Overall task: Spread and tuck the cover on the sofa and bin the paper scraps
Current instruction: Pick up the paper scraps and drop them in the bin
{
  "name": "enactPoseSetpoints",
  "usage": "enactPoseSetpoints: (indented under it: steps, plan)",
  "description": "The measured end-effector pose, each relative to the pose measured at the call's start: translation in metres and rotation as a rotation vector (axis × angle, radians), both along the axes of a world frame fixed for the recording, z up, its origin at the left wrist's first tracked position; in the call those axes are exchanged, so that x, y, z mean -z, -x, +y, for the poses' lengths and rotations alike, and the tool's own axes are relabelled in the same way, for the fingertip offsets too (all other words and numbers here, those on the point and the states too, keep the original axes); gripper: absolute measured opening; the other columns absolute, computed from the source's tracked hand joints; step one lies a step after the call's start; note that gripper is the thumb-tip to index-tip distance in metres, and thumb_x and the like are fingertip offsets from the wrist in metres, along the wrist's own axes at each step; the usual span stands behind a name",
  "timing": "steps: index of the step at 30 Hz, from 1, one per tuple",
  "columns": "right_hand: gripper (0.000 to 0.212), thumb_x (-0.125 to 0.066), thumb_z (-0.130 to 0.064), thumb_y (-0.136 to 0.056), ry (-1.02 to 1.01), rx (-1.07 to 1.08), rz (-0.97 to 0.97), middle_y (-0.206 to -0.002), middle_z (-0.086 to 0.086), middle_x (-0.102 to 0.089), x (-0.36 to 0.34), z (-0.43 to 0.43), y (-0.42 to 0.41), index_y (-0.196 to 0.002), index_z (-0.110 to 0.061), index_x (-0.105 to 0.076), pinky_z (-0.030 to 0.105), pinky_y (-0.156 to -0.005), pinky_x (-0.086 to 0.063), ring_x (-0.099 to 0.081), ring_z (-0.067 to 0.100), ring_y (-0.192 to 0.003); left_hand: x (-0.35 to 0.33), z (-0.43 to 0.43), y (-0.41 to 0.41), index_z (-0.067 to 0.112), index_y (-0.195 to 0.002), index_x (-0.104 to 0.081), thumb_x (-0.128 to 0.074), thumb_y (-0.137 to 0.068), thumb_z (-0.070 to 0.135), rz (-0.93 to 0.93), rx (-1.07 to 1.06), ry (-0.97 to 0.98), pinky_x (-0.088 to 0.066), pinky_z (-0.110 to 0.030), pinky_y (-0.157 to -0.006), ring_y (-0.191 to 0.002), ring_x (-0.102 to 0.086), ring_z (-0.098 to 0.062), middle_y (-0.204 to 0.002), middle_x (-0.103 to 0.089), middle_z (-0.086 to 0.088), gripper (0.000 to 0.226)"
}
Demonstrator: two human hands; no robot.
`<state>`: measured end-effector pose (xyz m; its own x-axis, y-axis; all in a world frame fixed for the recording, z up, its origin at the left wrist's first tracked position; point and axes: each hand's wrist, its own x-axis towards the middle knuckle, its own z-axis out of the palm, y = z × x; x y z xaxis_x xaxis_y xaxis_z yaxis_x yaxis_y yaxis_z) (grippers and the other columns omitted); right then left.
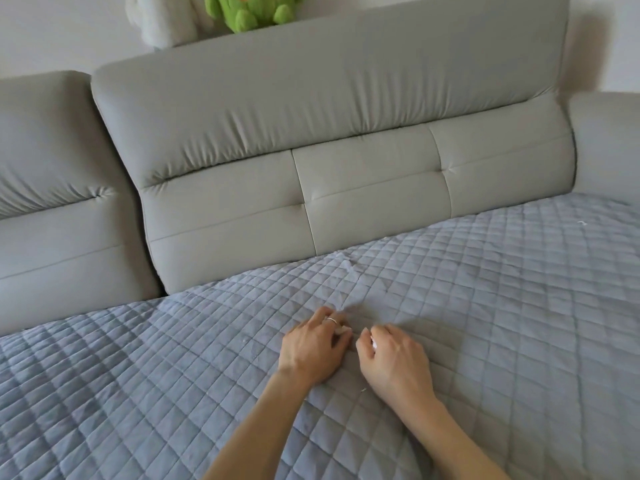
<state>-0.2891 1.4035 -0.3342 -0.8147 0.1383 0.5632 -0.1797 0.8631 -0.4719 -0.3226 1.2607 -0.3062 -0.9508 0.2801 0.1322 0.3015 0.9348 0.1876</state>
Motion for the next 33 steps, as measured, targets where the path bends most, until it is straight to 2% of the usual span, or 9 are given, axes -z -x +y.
enactPoseSetpoints:
  steps: [4,6,8,11,13,16,20,28,33]
  plan:
    - [0.041,-0.047,-0.029,-0.098,0.17,-0.018,-0.024,-0.063,-0.001,-0.052,-0.017,0.015,0.009,-0.058,-0.024,-0.039,0.036,-0.053,-0.039,-0.056,0.028,-0.058,-0.006,0.003,-0.001,0.019,-0.069,-0.049,-0.039,-0.1,0.041,0.141,-0.052,-0.074,-0.039,-0.029,-0.064,-0.081,-0.061,-0.019,-0.08,-0.059,0.005,0.039]
    - [0.041,-0.044,-0.031,-0.102,0.313,-0.185,-0.123,-0.068,-0.006,-0.047,-0.024,0.027,0.006,-0.062,-0.027,-0.035,0.033,-0.062,-0.035,-0.05,0.016,-0.063,-0.007,0.003,-0.009,0.014,-0.057,-0.038,-0.041,-0.096,0.038,0.11,-0.118,-0.112,-0.038,-0.029,-0.057,-0.069,-0.058,-0.021,-0.064,-0.055,0.003,0.046]
    - [0.034,-0.043,-0.032,-0.102,0.262,-0.382,-0.212,-0.067,-0.008,-0.048,-0.025,0.036,-0.009,-0.069,-0.025,-0.043,0.027,-0.062,-0.033,-0.048,0.009,-0.064,-0.005,0.001,-0.019,0.012,-0.054,-0.037,-0.042,-0.092,0.039,0.091,-0.175,-0.112,-0.041,-0.029,-0.055,-0.066,-0.056,-0.02,-0.059,-0.054,0.003,0.047]
    - [0.014,-0.055,-0.041,-0.095,0.043,-0.554,-0.271,-0.084,-0.014,-0.061,-0.021,0.041,-0.03,-0.1,-0.032,-0.064,0.012,-0.071,-0.038,-0.055,0.0,-0.08,-0.009,-0.003,-0.025,0.013,-0.054,-0.039,-0.042,-0.092,0.039,0.097,-0.202,-0.117,-0.041,-0.029,-0.058,-0.072,-0.058,-0.021,-0.065,-0.059,0.001,0.046]
    - [0.027,-0.066,-0.046,-0.086,0.03,-0.575,-0.298,-0.082,-0.013,-0.06,-0.022,0.043,-0.027,-0.111,-0.036,-0.071,0.01,-0.071,-0.039,-0.056,0.001,-0.08,-0.014,-0.005,-0.023,0.014,-0.056,-0.042,-0.044,-0.093,0.04,0.098,-0.219,-0.14,-0.044,-0.03,-0.061,-0.074,-0.059,-0.023,-0.068,-0.062,-0.001,0.045]
    - [0.019,-0.077,-0.04,-0.081,0.093,-0.576,-0.245,-0.074,-0.018,-0.058,-0.016,0.039,-0.027,-0.099,-0.033,-0.078,0.008,-0.069,-0.038,-0.056,-0.003,-0.075,-0.01,-0.007,-0.023,0.013,-0.055,-0.044,-0.045,-0.093,0.04,0.086,-0.251,-0.172,-0.042,-0.03,-0.058,-0.068,-0.058,-0.024,-0.058,-0.053,0.003,0.047]
    - [0.01,-0.07,-0.033,-0.087,0.118,-0.513,-0.145,-0.076,-0.014,-0.06,0.0,0.036,-0.042,-0.082,-0.026,-0.075,0.011,-0.07,-0.04,-0.057,-0.001,-0.074,0.006,-0.007,-0.031,0.011,-0.057,-0.047,-0.045,-0.093,0.041,0.059,-0.267,-0.188,-0.038,-0.029,-0.057,-0.065,-0.055,-0.023,-0.056,-0.053,0.004,0.046]
    - [0.024,-0.047,-0.025,-0.103,0.812,-0.299,-0.329,-0.067,-0.006,-0.062,-0.024,0.052,-0.04,-0.083,-0.012,-0.052,0.03,-0.054,-0.04,-0.047,0.01,-0.055,-0.003,-0.004,-0.065,0.047,-0.103,-0.063,-0.055,-0.088,0.059,-0.213,0.002,-0.324,-0.049,-0.026,-0.075,-0.076,-0.058,-0.002,-0.071,-0.059,0.013,0.021]
    - [0.022,-0.051,-0.023,-0.101,0.87,-0.291,-0.279,-0.064,-0.006,-0.058,-0.032,0.052,-0.029,-0.082,-0.011,-0.054,0.029,-0.054,-0.039,-0.046,0.01,-0.057,-0.012,-0.001,-0.082,0.058,-0.111,-0.064,-0.061,-0.085,0.059,-0.138,0.058,-0.353,-0.044,-0.016,-0.082,-0.087,-0.052,0.006,-0.076,-0.055,0.035,0.026]
